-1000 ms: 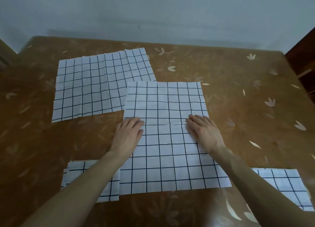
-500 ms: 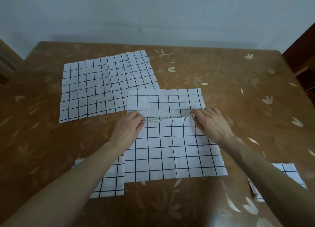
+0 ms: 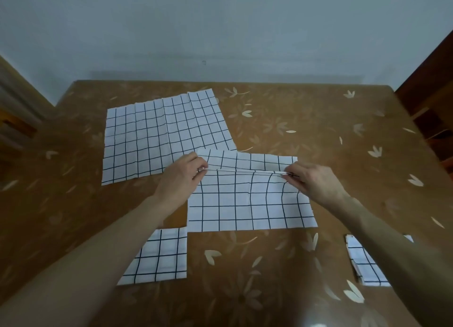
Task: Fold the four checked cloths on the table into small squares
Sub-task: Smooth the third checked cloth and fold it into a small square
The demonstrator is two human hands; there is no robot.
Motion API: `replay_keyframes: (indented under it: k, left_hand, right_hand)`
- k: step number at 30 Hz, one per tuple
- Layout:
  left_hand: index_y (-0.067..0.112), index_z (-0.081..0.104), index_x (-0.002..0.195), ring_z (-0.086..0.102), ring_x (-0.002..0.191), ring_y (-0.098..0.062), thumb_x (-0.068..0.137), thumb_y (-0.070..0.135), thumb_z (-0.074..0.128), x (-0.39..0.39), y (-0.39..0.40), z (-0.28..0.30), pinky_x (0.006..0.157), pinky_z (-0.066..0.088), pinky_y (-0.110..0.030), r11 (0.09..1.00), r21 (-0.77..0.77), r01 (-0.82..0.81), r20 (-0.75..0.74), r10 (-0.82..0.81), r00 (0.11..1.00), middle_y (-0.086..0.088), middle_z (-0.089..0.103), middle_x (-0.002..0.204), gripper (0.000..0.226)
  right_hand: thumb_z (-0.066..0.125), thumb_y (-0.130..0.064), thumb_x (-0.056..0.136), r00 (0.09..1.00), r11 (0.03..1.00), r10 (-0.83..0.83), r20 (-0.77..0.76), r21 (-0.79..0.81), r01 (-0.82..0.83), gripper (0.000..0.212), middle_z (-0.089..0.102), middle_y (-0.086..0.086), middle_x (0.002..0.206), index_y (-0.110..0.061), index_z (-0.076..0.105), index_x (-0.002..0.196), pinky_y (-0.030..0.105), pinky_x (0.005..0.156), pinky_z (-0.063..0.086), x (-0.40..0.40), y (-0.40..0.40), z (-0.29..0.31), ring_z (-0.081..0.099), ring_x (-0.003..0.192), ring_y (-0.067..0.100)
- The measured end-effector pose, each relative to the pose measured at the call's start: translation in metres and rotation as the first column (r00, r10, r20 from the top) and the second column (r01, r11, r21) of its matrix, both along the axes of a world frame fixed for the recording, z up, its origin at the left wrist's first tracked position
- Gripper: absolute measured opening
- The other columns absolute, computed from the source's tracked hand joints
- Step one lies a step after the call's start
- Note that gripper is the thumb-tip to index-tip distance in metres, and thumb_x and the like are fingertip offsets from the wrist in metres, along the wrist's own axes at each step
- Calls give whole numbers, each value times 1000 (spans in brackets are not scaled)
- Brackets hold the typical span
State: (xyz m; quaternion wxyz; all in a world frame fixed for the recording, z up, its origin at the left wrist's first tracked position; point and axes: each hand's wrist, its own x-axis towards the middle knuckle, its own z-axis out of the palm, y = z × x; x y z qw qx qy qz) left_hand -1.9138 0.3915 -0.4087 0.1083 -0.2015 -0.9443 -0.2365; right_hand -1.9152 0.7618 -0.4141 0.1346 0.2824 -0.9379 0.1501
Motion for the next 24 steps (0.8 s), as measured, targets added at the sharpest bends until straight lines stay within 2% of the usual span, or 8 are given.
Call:
replay_keyframes:
  k: [2, 5, 8, 12, 15, 18, 20, 24]
  left_hand:
    - [15, 72, 98, 63, 82, -14, 94, 16, 71, 1, -8, 3, 65, 56, -37, 999, -41, 4, -5, -4, 1000, 6, 64, 92, 4]
    - [15, 76, 95, 65, 79, -17, 93, 17, 73, 1, -17, 14, 62, 56, -36, 996, -86, -11, -34, 8, 999, 6, 67, 88, 4]
    - [14, 79, 97, 65, 80, -21, 94, 17, 73, -5, -21, 36, 61, 55, -36, 994, -107, -20, -79, 11, 997, 4, 69, 85, 7]
    - [14, 79, 99, 67, 81, -24, 95, 16, 71, -12, -22, 74, 65, 57, -41, 997, -65, -53, -204, 39, 978, 1, 74, 87, 9]
    - [12, 80, 102, 72, 88, -24, 93, 12, 74, -7, -17, 94, 75, 57, -41, 998, -40, -41, -330, 26, 944, -1, 79, 97, 11]
    - [11, 80, 105, 71, 100, -25, 92, 11, 75, 8, -10, 88, 84, 55, -42, 998, -50, -34, -391, 12, 920, -3, 78, 107, 14]
    - [11, 80, 107, 68, 103, -26, 91, 10, 75, 22, -4, 69, 85, 54, -43, 997, -59, -46, -363, 22, 931, -4, 77, 111, 17]
    - [10, 79, 108, 65, 101, -27, 86, 4, 76, 58, 14, 18, 87, 53, -44, 995, -64, -74, -274, 54, 960, -4, 76, 112, 23]
  right_hand:
    - [71, -24, 96, 1000, 999, 21, -1, 39, -21, 11, 70, -3, 80, -14, 76, 98, 27, 46, 44, 3, 3, 8, 67, 65, 21]
    - [63, -30, 100, 998, 994, 43, 51, 96, -47, 21, 70, -4, 85, -17, 77, 107, 28, 49, 45, 0, 7, 25, 67, 71, 24]
    - [71, -24, 97, 999, 992, -25, 39, 123, 20, 11, 71, -3, 89, -19, 78, 105, 32, 53, 50, -7, 7, 54, 68, 79, 28]
    - [77, -18, 92, 974, 977, -189, -125, 73, 199, 8, 74, 0, 88, -19, 80, 99, 32, 58, 51, -9, 2, 104, 68, 81, 32]
    - [78, -14, 91, 915, 966, -240, -325, 16, 259, 7, 76, 2, 90, -15, 81, 97, 33, 60, 50, 3, 4, 120, 66, 77, 32]
    - [66, -22, 100, 882, 963, -257, -396, -24, 269, 15, 79, 2, 103, -15, 80, 105, 37, 66, 54, 21, 16, 106, 69, 82, 32]
    - [63, -24, 103, 896, 968, -242, -373, -28, 250, 20, 79, 2, 110, -15, 79, 110, 41, 73, 57, 38, 25, 81, 71, 91, 30]
    - [65, -22, 99, 932, 973, -229, -280, -38, 227, 20, 76, 1, 118, -18, 79, 114, 36, 85, 50, 74, 39, 21, 71, 103, 26]
